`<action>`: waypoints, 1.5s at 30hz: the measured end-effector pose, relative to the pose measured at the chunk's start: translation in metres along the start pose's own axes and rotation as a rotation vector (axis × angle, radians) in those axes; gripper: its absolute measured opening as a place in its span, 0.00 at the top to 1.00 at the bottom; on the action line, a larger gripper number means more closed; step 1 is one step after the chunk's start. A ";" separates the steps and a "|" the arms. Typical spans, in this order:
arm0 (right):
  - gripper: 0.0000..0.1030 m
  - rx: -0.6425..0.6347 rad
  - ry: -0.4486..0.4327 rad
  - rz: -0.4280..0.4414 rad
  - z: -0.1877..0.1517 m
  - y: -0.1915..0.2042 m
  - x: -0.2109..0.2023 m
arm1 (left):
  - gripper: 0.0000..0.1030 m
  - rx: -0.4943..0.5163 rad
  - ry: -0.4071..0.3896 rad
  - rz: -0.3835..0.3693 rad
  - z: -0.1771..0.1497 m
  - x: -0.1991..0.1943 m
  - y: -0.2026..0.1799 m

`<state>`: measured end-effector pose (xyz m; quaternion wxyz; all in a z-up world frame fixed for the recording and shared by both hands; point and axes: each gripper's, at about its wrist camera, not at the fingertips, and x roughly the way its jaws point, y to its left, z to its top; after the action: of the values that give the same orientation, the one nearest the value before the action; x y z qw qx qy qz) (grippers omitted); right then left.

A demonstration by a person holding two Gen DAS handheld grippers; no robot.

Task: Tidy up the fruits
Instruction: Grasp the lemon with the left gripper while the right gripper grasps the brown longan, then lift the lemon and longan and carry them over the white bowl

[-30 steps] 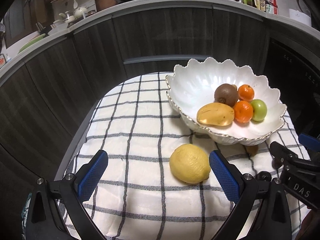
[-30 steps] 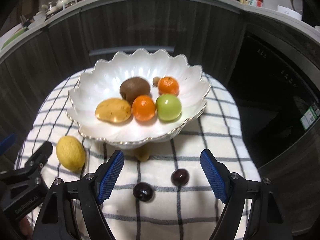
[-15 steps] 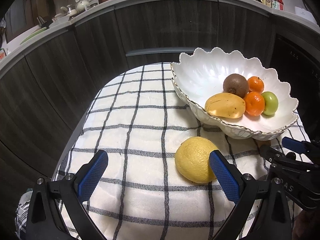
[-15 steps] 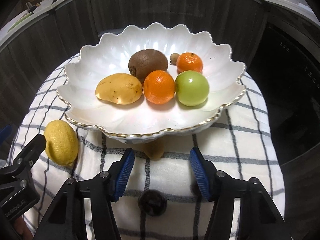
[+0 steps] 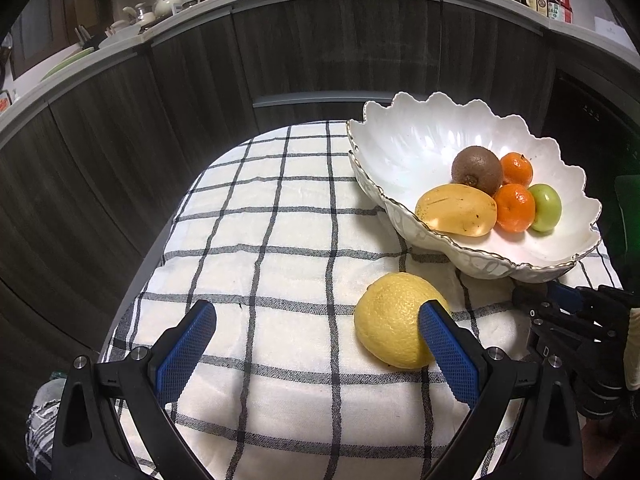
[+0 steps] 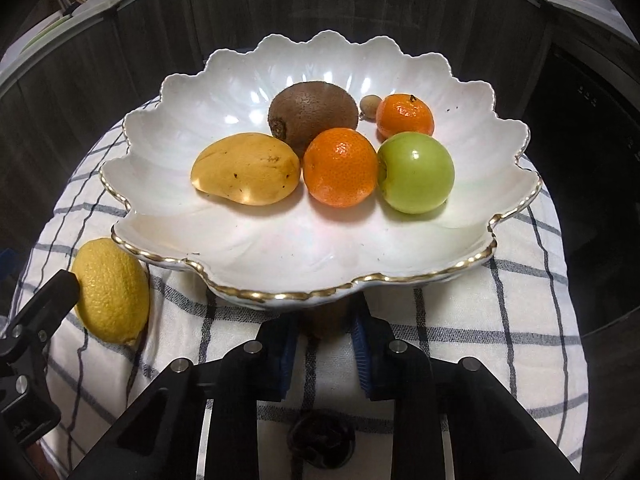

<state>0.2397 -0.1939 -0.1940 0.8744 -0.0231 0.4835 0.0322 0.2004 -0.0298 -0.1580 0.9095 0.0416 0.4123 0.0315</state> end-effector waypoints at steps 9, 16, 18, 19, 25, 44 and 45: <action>0.75 0.023 -0.021 -0.020 -0.007 -0.010 -0.031 | 0.00 0.007 -0.005 -0.062 0.000 -0.007 -0.008; 0.75 0.068 -0.041 -0.061 -0.018 -0.025 -0.048 | 0.02 0.049 0.024 -0.116 -0.002 0.000 -0.027; 0.75 0.080 -0.042 -0.067 -0.019 -0.029 -0.048 | 0.04 0.054 0.040 -0.123 -0.003 0.005 -0.031; 0.75 0.091 -0.042 -0.068 -0.019 -0.032 -0.047 | 0.05 0.047 0.053 -0.131 -0.003 0.008 -0.031; 0.75 0.124 -0.048 -0.077 -0.018 -0.034 -0.046 | 0.13 0.038 0.084 -0.142 -0.001 0.023 -0.035; 0.75 0.117 -0.049 -0.075 -0.017 -0.028 -0.047 | 0.42 0.057 0.126 -0.160 -0.006 0.032 -0.040; 0.74 0.118 -0.051 -0.075 -0.017 -0.028 -0.049 | 0.42 0.059 0.121 -0.160 -0.006 0.029 -0.040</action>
<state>0.2017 -0.2248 -0.1616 0.8870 0.0110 0.4607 -0.0286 0.2160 -0.0670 -0.1876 0.8810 0.0331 0.4692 -0.0509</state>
